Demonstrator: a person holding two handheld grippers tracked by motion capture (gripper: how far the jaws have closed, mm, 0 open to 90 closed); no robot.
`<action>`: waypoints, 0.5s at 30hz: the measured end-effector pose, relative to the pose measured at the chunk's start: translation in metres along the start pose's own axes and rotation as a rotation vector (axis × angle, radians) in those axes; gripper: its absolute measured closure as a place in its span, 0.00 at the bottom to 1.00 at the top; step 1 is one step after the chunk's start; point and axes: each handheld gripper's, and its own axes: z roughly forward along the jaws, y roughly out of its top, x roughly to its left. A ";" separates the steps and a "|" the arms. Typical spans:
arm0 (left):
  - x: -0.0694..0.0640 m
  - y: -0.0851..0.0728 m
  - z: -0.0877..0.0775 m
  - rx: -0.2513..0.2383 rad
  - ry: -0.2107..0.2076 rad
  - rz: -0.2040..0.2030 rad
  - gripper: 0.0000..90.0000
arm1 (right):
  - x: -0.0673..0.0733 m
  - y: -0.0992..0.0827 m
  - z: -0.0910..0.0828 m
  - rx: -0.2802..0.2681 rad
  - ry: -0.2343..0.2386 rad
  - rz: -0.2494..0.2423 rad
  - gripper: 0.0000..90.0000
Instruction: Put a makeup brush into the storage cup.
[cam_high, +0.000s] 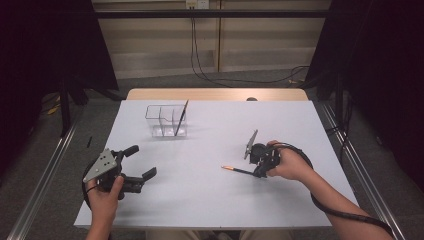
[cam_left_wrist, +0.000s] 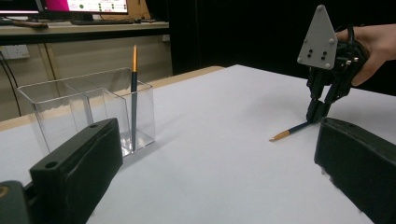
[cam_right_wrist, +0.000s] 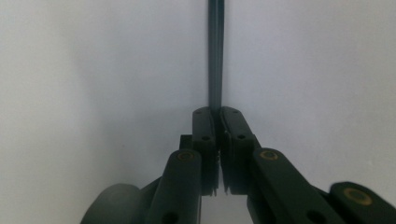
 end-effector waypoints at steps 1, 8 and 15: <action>0.000 0.000 0.000 0.001 0.002 0.001 0.01 | -0.001 0.000 0.000 0.002 0.008 -0.008 0.95; 0.000 -0.001 0.001 0.004 -0.005 0.000 0.01 | -0.001 0.002 0.001 0.025 -0.034 -0.012 0.81; 0.000 -0.001 0.002 0.006 -0.004 0.001 0.01 | -0.002 0.005 0.001 0.049 0.003 -0.014 0.92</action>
